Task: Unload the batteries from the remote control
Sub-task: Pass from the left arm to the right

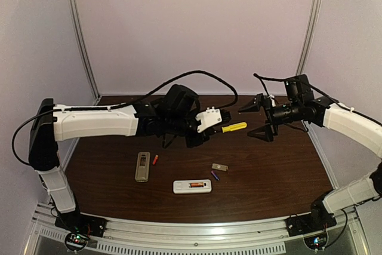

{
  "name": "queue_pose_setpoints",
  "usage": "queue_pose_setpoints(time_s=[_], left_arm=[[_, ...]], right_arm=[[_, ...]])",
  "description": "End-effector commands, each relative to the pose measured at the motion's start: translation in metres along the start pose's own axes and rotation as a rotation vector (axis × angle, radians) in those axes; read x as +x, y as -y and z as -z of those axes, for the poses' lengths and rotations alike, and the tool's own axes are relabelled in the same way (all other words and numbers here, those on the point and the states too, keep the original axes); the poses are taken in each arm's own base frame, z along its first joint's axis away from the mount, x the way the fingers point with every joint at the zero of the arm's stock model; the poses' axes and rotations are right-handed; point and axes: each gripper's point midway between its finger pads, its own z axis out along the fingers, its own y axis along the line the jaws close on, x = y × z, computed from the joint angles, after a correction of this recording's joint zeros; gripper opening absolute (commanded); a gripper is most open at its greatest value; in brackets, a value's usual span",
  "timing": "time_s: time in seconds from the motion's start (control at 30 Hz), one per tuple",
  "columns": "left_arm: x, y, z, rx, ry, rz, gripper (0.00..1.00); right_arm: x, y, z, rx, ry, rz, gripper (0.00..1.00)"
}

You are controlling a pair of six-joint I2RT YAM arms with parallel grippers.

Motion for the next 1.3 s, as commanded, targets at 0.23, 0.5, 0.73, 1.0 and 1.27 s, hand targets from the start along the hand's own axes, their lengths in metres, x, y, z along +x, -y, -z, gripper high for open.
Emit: queue_pose_setpoints(time_s=[0.23,0.5,0.73,1.0,1.27], left_arm=[[-0.05,-0.012,0.02,-0.053,0.147,-0.038,0.0],[-0.056,-0.01,0.019,-0.043,0.182,-0.055,0.0],[-0.059,-0.009,0.017,-0.036,0.199,-0.07,0.0],[-0.061,-0.008,0.01,-0.032,0.201,-0.083,0.0],[-0.06,-0.007,0.004,-0.024,0.2,-0.091,0.0]], right_arm=[[0.003,0.002,-0.02,-0.102,-0.107,-0.029,0.89],[0.005,0.004,-0.03,-0.126,-0.176,-0.015,0.81],[0.005,0.0,-0.033,-0.136,-0.211,0.005,0.7],[0.007,0.008,-0.037,-0.123,-0.237,0.0,0.53],[0.007,0.008,-0.037,-0.125,-0.238,0.007,0.37]])
